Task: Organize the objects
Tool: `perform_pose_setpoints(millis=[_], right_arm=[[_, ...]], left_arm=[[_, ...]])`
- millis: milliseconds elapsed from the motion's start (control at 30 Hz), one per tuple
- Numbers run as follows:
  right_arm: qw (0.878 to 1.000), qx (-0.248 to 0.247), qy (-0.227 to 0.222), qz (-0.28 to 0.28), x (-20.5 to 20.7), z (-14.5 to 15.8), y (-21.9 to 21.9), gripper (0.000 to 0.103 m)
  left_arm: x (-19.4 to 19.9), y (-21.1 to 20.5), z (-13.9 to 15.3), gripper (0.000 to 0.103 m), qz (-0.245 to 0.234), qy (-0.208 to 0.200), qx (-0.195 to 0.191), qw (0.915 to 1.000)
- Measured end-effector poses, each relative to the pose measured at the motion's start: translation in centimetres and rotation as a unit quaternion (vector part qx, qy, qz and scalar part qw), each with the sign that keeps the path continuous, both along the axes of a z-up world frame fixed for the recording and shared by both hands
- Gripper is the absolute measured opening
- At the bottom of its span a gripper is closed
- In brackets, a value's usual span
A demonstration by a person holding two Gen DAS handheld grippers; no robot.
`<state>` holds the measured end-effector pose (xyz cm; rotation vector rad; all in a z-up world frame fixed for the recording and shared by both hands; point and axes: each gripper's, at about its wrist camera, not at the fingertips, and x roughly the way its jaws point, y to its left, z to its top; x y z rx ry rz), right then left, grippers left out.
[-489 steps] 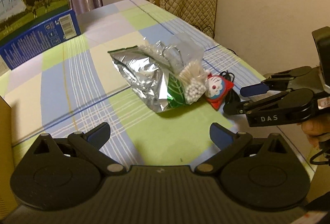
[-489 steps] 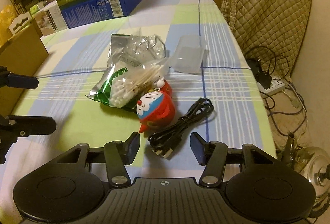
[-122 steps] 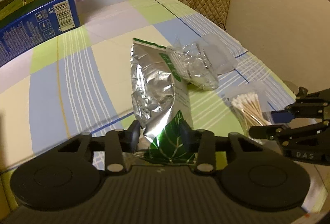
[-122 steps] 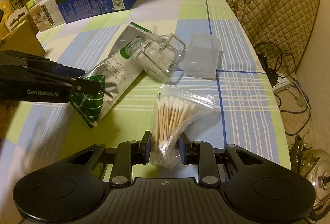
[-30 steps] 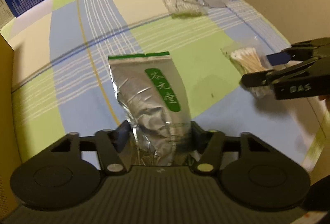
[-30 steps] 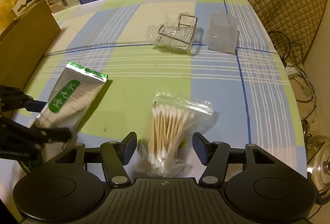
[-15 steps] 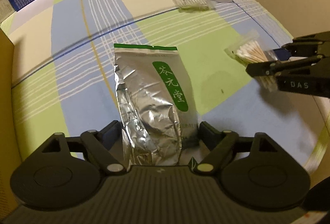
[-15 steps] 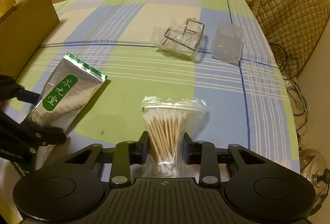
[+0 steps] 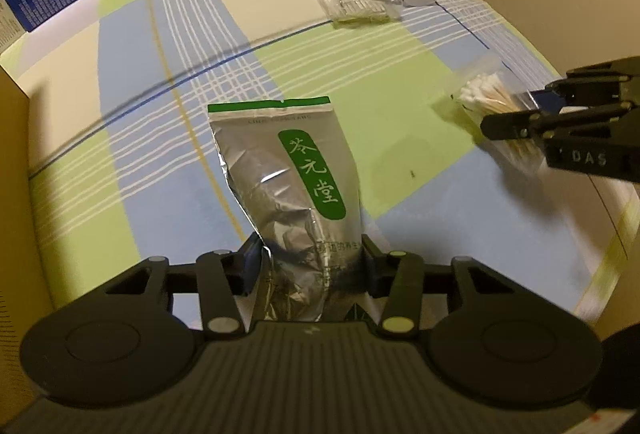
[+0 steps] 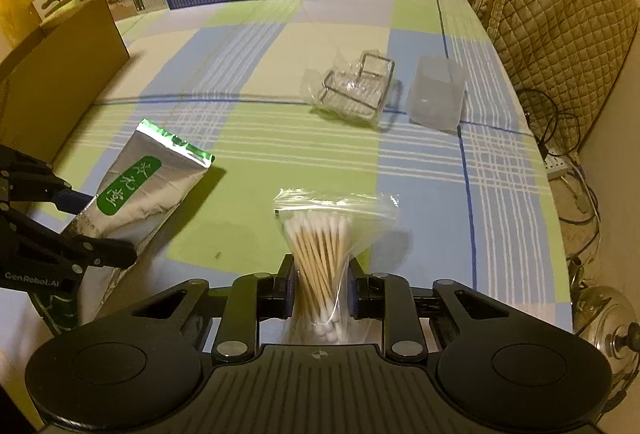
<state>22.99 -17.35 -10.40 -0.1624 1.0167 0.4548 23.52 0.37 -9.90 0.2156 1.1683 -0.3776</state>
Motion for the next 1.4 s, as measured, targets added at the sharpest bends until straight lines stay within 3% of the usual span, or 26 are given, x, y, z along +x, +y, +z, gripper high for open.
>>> perform_pose_setpoints(millis=[633,900,1400], right_arm=[[0.998,0.028,-0.049,0.019,-3.9,9.8,4.1,0.021],[0.997,0.036,-0.058,0.046,-6.7,11.9,7.7,0.021],[0.99,0.053,-0.074,0.107,-9.7,14.6,15.2,0.021]], left_arm=[[-3.1,3.4,10.7,0.043,0.014,-0.069,-0.005,0.9975],[-5.7,6.6,14.5,0.043,0.034,-0.096,-0.005,0.9948],[-9.8,13.5,18.7,0.043,0.074,-0.116,0.017,0.9903]])
